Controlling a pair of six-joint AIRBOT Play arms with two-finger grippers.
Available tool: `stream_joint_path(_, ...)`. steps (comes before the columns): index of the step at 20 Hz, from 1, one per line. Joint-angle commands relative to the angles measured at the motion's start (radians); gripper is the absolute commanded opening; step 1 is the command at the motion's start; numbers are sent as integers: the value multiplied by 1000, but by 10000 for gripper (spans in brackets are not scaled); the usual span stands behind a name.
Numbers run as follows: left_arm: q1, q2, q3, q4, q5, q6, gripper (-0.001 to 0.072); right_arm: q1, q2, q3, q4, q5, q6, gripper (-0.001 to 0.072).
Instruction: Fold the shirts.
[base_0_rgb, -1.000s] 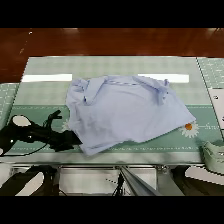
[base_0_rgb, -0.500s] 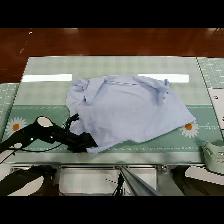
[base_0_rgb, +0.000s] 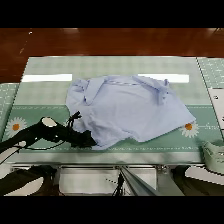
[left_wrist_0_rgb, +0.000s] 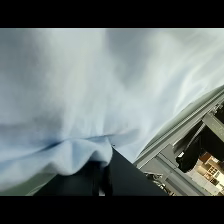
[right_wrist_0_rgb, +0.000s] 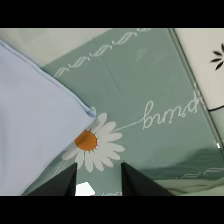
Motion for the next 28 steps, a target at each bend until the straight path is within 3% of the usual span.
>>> stream_joint_path(1,-2,-1,0,-1,-9,11,25,-2,0,-187,88,-16,-45,475)
stream_joint_path(6,-2,-1,0,-1,-9,10,25,-2,0,-416,135,-200,-89,505)
stream_joint_path(11,-2,-1,0,-1,-9,10,25,1,-26,-521,128,-284,-105,502)
stream_joint_path(16,-2,-1,0,-1,-10,10,25,61,-82,-543,274,-428,-103,468)
stream_joint_path(22,-2,-1,0,-1,-9,10,25,192,-140,-543,181,-516,-3,469)
stream_joint_path(23,-2,-1,0,-1,-9,10,25,210,-156,-543,196,-527,-3,411)
stream_joint_path(25,-1,-1,0,-1,-8,18,25,241,-163,-542,247,-560,-13,52)
stream_joint_path(28,0,13,32,-1,-9,26,25,251,-122,-489,415,-509,-130,39)
